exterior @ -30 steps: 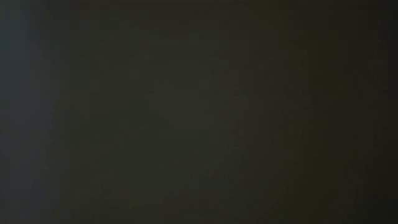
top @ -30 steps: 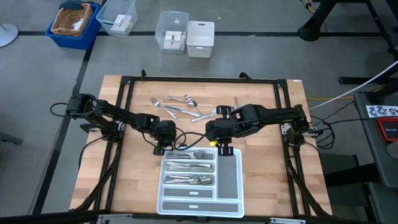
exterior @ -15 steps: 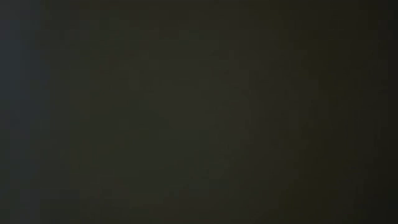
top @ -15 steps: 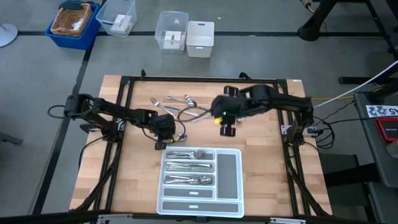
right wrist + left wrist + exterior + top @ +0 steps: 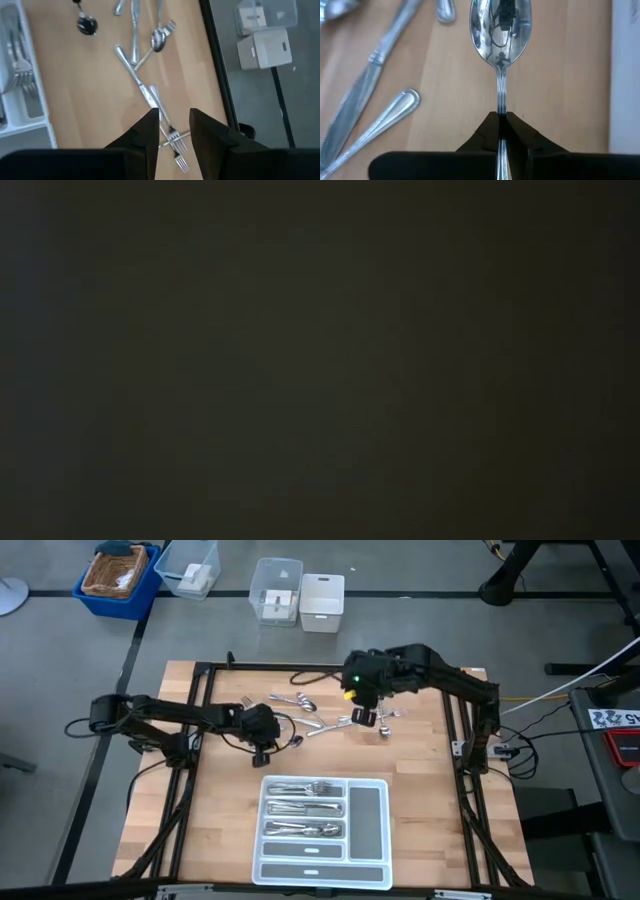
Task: Sort silverware
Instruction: Put the silver spoon into the bottom section of the white silverware tray
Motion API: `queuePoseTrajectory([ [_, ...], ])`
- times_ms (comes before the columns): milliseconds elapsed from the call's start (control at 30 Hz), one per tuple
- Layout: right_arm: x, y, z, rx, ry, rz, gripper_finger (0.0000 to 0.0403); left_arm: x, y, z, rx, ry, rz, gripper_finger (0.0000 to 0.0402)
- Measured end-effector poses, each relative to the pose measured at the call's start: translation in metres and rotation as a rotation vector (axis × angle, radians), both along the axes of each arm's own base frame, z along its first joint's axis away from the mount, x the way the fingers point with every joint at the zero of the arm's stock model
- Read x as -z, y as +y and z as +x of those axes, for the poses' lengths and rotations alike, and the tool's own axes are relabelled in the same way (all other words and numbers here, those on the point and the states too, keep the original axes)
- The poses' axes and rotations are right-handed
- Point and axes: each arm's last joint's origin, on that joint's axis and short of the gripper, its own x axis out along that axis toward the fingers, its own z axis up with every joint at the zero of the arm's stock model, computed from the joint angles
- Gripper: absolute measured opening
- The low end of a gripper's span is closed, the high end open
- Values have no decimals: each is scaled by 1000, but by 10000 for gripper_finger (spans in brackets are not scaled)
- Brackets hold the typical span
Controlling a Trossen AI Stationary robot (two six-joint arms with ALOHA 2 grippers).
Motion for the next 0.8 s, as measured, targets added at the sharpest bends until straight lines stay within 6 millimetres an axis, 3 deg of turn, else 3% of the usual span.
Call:
queuePoseTrajectory([
  [167, 0, -21, -4, 21, 12, -5, 111, -19, -5, -3, -46, -118, -37, 3],
  [367, 0, -49, -11, 86, 4, 32, 111, -39, -24, 1, -48, -283, -158, 4],
  [600, 0, -75, -19, 165, -22, 40, 111, -56, -68, 14, 99, -467, -313, 7],
  [800, -4, -94, -15, 286, -154, 44, 111, -61, -107, 11, 209, -498, -389, 4],
])
